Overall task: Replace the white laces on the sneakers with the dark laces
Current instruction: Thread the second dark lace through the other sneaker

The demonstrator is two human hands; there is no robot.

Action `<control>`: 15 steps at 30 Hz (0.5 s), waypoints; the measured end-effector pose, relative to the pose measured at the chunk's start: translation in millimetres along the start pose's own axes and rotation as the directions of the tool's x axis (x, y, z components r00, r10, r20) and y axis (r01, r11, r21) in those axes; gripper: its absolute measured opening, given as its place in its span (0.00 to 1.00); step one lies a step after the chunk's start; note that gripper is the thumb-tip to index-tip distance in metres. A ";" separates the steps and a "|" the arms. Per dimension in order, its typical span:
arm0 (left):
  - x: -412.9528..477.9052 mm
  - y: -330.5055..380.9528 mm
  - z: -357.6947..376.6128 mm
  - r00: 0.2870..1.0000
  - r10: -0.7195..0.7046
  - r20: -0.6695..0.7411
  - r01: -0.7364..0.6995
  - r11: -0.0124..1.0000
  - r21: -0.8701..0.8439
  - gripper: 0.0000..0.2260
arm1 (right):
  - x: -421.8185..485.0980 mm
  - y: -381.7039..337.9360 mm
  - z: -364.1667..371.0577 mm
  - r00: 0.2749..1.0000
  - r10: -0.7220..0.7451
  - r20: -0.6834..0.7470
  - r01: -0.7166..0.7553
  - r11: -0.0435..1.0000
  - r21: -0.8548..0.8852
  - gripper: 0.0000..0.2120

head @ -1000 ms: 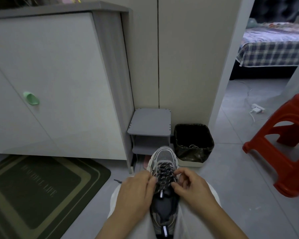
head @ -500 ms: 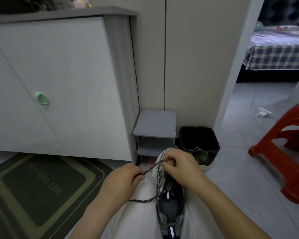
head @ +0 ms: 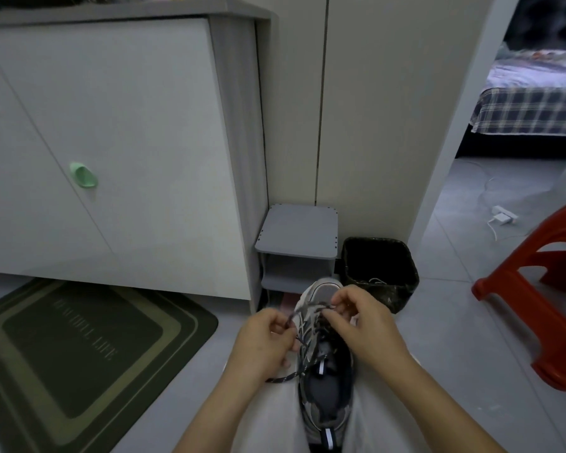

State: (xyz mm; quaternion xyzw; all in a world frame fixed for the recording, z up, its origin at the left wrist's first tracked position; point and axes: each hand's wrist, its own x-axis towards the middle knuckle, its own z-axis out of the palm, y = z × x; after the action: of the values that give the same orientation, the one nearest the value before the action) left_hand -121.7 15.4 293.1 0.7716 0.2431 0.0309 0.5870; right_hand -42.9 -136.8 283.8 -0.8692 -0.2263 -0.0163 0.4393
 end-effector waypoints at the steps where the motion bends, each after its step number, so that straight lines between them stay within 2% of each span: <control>1: 4.1 -2.0 3.0 1.000 0.009 -0.026 -0.009 1.000 -0.004 0.06 | -4.5 3.3 -0.4 1.000 -0.010 -0.003 0.010 0.999 -0.031 0.09; 4: 12.1 -5.3 7.3 0.998 0.038 -0.042 -0.038 0.999 0.022 0.06 | -14.1 15.4 2.6 0.995 -0.103 0.013 0.104 0.989 -0.103 0.09; 8: 16.6 -7.6 10.4 0.999 0.040 -0.002 -0.040 0.998 0.044 0.06 | -19.7 23.8 9.8 0.980 -0.154 0.123 0.177 0.963 -0.203 0.05; 12: 20.8 -11.7 12.5 0.999 0.028 0.042 -0.030 0.999 0.042 0.08 | -22.2 26.0 12.6 0.976 -0.156 0.154 0.182 0.969 -0.169 0.04; 15: 25.3 -14.5 14.3 0.998 0.038 0.050 -0.043 0.994 0.105 0.08 | -22.6 27.5 14.8 0.972 -0.154 0.177 0.182 0.970 -0.160 0.05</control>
State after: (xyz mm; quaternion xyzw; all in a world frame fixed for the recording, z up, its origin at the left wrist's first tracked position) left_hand -99.6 15.9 269.3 0.8069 0.2147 0.0112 0.5501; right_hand -54.4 -148.0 248.8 -0.8805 -0.3322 -0.0022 0.3382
